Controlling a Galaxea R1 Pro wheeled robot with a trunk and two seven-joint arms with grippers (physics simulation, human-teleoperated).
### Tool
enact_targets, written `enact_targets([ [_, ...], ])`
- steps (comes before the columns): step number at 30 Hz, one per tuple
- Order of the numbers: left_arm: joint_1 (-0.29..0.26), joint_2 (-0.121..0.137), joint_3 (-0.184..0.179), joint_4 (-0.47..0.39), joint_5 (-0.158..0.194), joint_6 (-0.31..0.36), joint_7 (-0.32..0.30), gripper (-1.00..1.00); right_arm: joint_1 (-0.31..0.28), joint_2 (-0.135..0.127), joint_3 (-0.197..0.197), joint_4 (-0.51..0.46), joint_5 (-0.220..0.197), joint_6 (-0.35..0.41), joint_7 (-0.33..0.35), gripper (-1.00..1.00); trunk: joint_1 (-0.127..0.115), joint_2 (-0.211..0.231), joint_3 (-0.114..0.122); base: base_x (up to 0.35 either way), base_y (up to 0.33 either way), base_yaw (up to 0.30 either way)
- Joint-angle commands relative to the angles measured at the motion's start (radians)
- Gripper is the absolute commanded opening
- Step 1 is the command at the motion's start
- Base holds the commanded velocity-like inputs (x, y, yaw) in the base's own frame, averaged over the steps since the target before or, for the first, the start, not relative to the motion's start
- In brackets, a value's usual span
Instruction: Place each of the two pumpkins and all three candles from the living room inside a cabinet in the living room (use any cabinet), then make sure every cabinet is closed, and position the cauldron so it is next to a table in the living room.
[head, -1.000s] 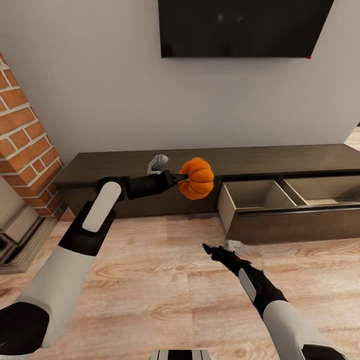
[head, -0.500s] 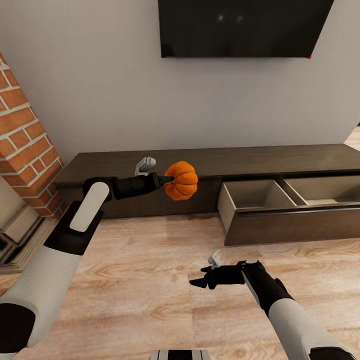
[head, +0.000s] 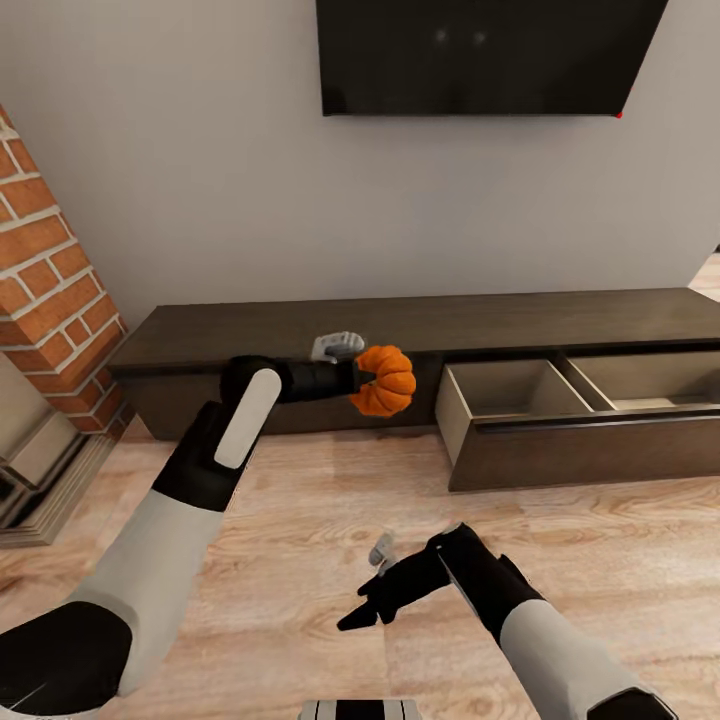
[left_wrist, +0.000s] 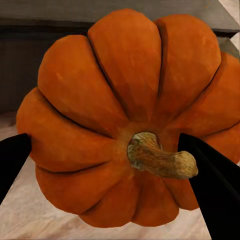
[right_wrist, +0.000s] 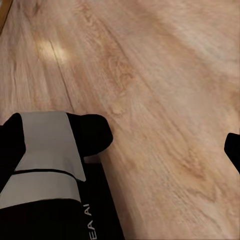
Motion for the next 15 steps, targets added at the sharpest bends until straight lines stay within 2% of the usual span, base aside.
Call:
enact_targets([
  [1, -0.001, 0.021, 0.000, -0.009, 0.014, 0.003, -0.018, -1.00, 0.000, 0.001, -0.014, -0.001, 0.004, 0.008, 0.001, 1.00, 0.000, 0.000, -0.001, 0.000, 0.000, 0.000],
  [2, -0.001, 0.044, 0.000, -0.019, 0.012, 0.003, -0.045, -1.00, 0.000, 0.002, -0.028, -0.001, 0.003, 0.005, -0.004, 1.00, 0.000, 0.000, 0.000, 0.000, 0.000, 0.000],
  [5, -0.001, 0.085, -0.002, -0.043, 0.008, 0.003, -0.109, -1.00, 0.000, 0.003, -0.052, 0.003, 0.002, -0.013, -0.021, 1.00, 0.000, 0.000, 0.000, 0.000, 0.000, 0.000],
  [10, -0.001, 0.106, -0.007, -0.080, 0.007, 0.004, -0.152, -1.00, 0.000, 0.003, -0.075, 0.006, -0.001, -0.032, -0.045, 1.00, 0.000, 0.000, 0.001, 0.000, 0.000, -0.001],
  [12, -0.001, 0.110, -0.011, -0.088, 0.008, 0.004, -0.163, -1.00, 0.000, 0.002, -0.118, 0.007, -0.002, -0.034, -0.046, 1.00, 0.000, 0.000, 0.001, 0.000, 0.000, -0.070],
  [13, -0.001, 0.113, -0.013, -0.101, 0.010, 0.012, -0.171, -1.00, 0.000, 0.003, -0.186, 0.007, -0.003, -0.036, -0.042, 1.00, 0.000, 0.000, 0.002, 0.000, 0.000, -0.226],
  [15, -0.001, 0.114, -0.012, -0.123, 0.012, 0.030, -0.173, -1.00, 0.000, 0.004, -0.215, 0.008, -0.004, -0.038, -0.040, 1.00, 0.000, 0.000, 0.003, 0.000, 0.000, -0.255],
])
